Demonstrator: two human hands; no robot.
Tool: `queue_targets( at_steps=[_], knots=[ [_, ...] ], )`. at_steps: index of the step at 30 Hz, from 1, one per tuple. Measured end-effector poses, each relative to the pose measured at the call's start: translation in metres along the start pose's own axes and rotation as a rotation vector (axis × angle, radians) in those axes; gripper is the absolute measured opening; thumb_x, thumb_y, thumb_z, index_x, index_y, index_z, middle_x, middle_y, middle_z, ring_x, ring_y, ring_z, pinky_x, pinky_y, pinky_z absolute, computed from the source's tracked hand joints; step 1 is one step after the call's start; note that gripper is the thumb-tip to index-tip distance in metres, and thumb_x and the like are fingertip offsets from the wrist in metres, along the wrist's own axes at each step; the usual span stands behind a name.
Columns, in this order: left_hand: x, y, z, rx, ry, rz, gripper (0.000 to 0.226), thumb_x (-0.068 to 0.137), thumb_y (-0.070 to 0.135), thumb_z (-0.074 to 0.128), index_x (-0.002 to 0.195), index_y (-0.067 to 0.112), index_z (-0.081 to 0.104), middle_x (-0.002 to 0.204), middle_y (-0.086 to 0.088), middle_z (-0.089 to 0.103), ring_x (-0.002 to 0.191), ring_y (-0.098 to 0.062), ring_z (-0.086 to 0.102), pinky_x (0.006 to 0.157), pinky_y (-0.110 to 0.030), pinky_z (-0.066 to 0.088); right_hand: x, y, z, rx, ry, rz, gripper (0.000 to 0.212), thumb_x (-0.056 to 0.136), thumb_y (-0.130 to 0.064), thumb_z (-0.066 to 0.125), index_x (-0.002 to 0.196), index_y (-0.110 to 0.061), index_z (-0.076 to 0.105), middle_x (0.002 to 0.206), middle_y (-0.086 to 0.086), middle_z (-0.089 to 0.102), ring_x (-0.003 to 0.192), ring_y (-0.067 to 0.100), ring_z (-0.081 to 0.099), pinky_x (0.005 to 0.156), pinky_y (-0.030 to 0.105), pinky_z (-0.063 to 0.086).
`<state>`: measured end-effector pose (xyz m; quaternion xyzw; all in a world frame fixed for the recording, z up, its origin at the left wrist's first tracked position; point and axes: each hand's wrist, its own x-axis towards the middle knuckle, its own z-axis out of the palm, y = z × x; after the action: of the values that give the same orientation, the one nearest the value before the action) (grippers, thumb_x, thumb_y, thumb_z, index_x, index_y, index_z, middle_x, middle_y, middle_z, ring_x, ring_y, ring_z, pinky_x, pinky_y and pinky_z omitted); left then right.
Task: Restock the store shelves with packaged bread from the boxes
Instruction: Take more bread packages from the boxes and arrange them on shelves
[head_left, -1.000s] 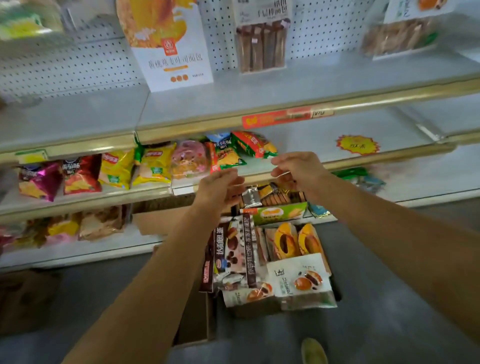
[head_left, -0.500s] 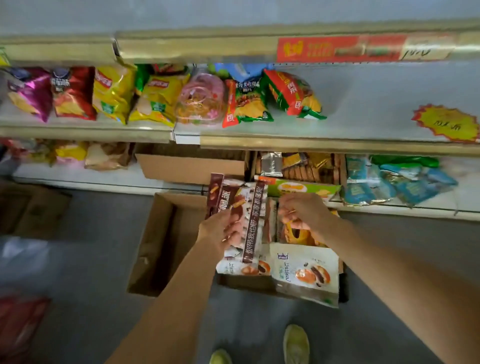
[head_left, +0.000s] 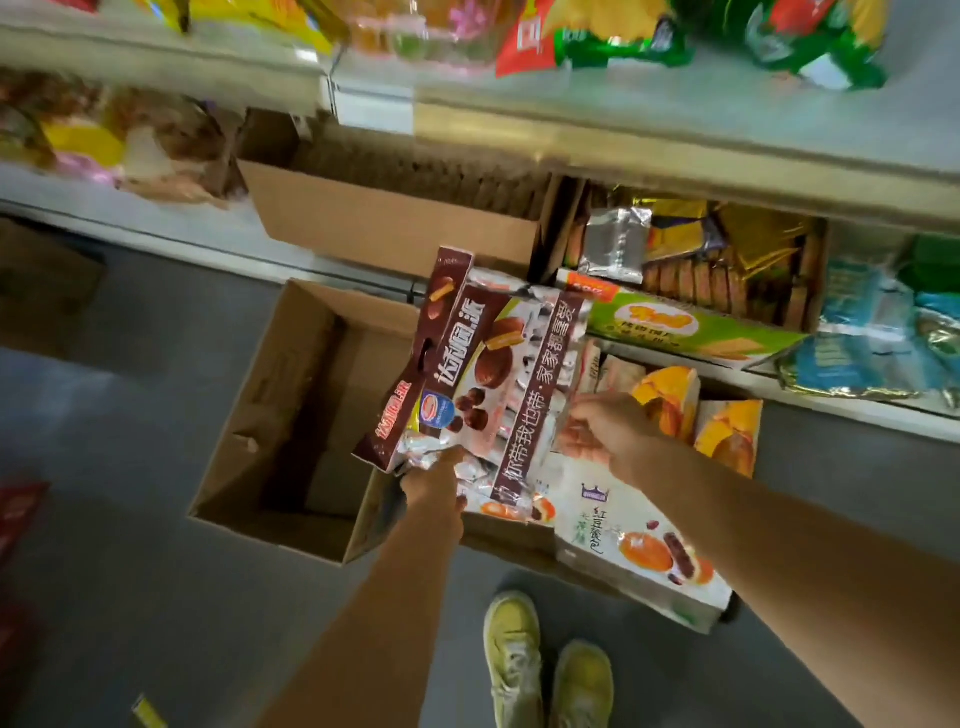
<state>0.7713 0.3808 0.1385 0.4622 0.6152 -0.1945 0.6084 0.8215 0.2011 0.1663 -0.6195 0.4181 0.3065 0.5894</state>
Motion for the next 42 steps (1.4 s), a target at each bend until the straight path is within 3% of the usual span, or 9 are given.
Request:
queue_targets(
  at_steps=[4,8,12,18,24,26,31,35,42],
  knots=[
    [0.065,-0.016,0.010,-0.036,0.186,0.062,0.073,0.099,0.029,0.059,0.157,0.026,0.015,0.159,-0.012,0.027,0.140,-0.032,0.037,0.101,-0.022,0.045,0.058,0.005,0.018,-0.108,0.112,-0.021,0.032,0.093,-0.016,0.062,0.122,-0.004,0.056,0.084,0.008,0.058,0.080,0.022,0.063,0.086,0.045,0.058],
    [0.082,-0.021,0.014,-0.021,0.018,0.031,0.082,0.082,0.055,0.072,0.146,0.016,0.039,0.144,-0.009,0.049,0.128,-0.031,0.052,0.095,-0.041,0.048,0.099,0.009,0.029,-0.168,0.224,-0.024,0.064,0.092,-0.040,0.062,0.141,-0.005,0.040,0.106,0.008,0.060,0.082,0.022,0.057,0.091,0.043,0.054],
    [0.103,-0.034,0.014,-0.118,-0.058,0.011,0.066,0.077,0.052,0.078,0.125,0.018,0.048,0.112,-0.004,0.060,0.095,-0.022,0.059,0.087,-0.041,0.048,0.131,0.016,0.033,-0.072,0.180,0.029,0.068,0.085,-0.055,0.065,0.132,-0.008,0.050,0.119,0.009,0.059,0.101,0.027,0.056,0.089,0.041,0.052],
    [0.119,-0.042,0.013,-0.078,-0.117,0.016,0.074,0.077,0.056,0.076,0.134,0.017,0.050,0.128,-0.005,0.061,0.100,-0.020,0.059,0.075,-0.038,0.054,0.148,0.025,0.038,-0.058,0.111,0.043,0.077,0.063,-0.072,0.074,0.113,-0.015,0.058,0.115,0.004,0.063,0.102,0.027,0.059,0.090,0.044,0.051],
    [0.109,-0.036,0.012,-0.134,-0.086,-0.005,0.069,0.070,0.049,0.084,0.121,0.018,0.048,0.102,-0.005,0.065,0.088,-0.022,0.063,0.066,-0.036,0.051,0.144,0.021,0.036,-0.015,0.073,0.021,0.058,0.064,-0.062,0.080,0.092,-0.018,0.055,0.096,0.000,0.066,0.082,0.016,0.058,0.074,0.029,0.046],
    [0.106,-0.034,0.012,-0.187,-0.125,0.003,0.081,0.059,0.053,0.087,0.123,0.019,0.051,0.105,-0.006,0.069,0.091,-0.024,0.068,0.075,-0.040,0.056,0.138,0.017,0.034,-0.005,0.019,0.026,0.051,0.066,-0.060,0.079,0.086,-0.019,0.057,0.084,-0.003,0.063,0.067,0.011,0.052,0.060,0.024,0.037],
    [0.093,-0.028,0.004,-0.284,-0.196,0.015,0.120,0.026,0.055,0.097,0.133,0.020,0.056,0.117,-0.011,0.072,0.100,-0.034,0.072,0.086,-0.058,0.056,0.111,0.020,0.029,0.091,-0.042,0.048,0.038,0.071,-0.048,0.081,0.088,-0.020,0.061,0.074,-0.005,0.064,0.068,0.009,0.053,0.065,0.025,0.037],
    [0.066,-0.019,-0.011,-0.358,-0.183,0.010,0.090,0.047,0.038,0.096,0.126,0.020,0.057,0.104,-0.015,0.075,0.090,-0.041,0.073,0.084,-0.065,0.054,0.076,0.024,0.025,0.167,-0.038,0.075,0.034,0.073,-0.046,0.081,0.076,-0.021,0.059,0.067,-0.006,0.057,0.065,0.010,0.048,0.076,0.026,0.039],
    [-0.003,-0.010,-0.046,-0.288,-0.143,0.133,0.072,0.058,0.037,0.092,0.119,0.017,0.060,0.097,-0.014,0.076,0.083,-0.038,0.074,0.083,-0.062,0.056,0.003,0.024,0.008,0.327,-0.140,0.020,0.027,0.073,-0.036,0.083,0.082,-0.020,0.064,0.070,-0.006,0.063,0.069,0.010,0.057,0.062,0.024,0.042]
  ],
)
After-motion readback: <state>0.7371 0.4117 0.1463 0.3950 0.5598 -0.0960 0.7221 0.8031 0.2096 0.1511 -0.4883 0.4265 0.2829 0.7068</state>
